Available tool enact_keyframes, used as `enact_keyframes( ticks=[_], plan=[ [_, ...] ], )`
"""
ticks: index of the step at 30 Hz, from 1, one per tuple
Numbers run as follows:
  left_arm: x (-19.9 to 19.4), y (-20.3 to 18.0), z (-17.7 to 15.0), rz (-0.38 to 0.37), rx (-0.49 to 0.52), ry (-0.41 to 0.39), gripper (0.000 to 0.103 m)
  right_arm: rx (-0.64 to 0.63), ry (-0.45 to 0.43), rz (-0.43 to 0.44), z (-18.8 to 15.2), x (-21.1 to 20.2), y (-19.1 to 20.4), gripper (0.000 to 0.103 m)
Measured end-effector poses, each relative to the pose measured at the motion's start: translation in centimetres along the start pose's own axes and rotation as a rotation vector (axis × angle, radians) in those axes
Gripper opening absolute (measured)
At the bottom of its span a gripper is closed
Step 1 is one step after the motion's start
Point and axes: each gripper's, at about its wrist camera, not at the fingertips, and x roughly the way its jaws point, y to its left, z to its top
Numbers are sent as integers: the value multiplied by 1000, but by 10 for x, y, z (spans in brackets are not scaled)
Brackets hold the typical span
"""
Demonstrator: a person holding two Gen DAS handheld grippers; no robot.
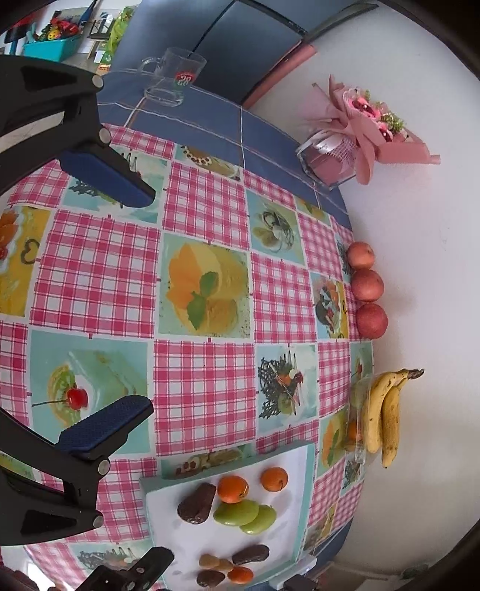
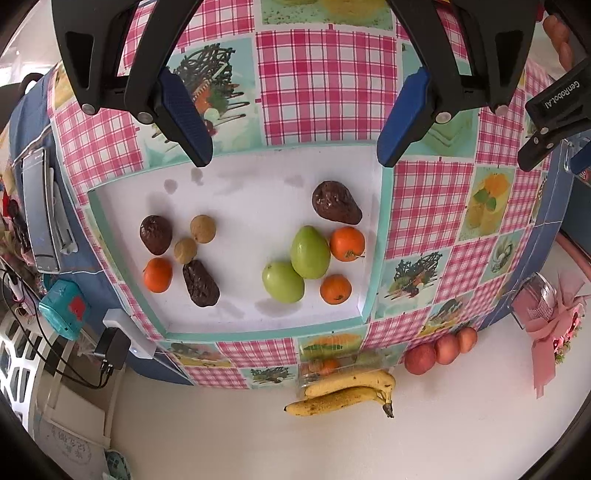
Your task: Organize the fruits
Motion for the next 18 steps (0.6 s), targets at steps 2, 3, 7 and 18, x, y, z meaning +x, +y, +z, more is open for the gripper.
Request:
enact_keyframes(
  ticks=[2, 3, 7, 18],
  plan=[
    [1, -1, 0, -2, 5, 4, 103, 3, -3, 4, 1, 1, 1, 91],
    [1, -1, 0, 2, 5, 5, 103, 1, -4, 3, 1, 1, 2, 91],
    [1, 2, 1, 2, -12, 9, 103, -4, -3, 9, 2, 3, 4, 91],
    [6, 9, 1, -4, -51, 30, 103, -13, 0, 8, 2, 3, 7, 91]
  ],
)
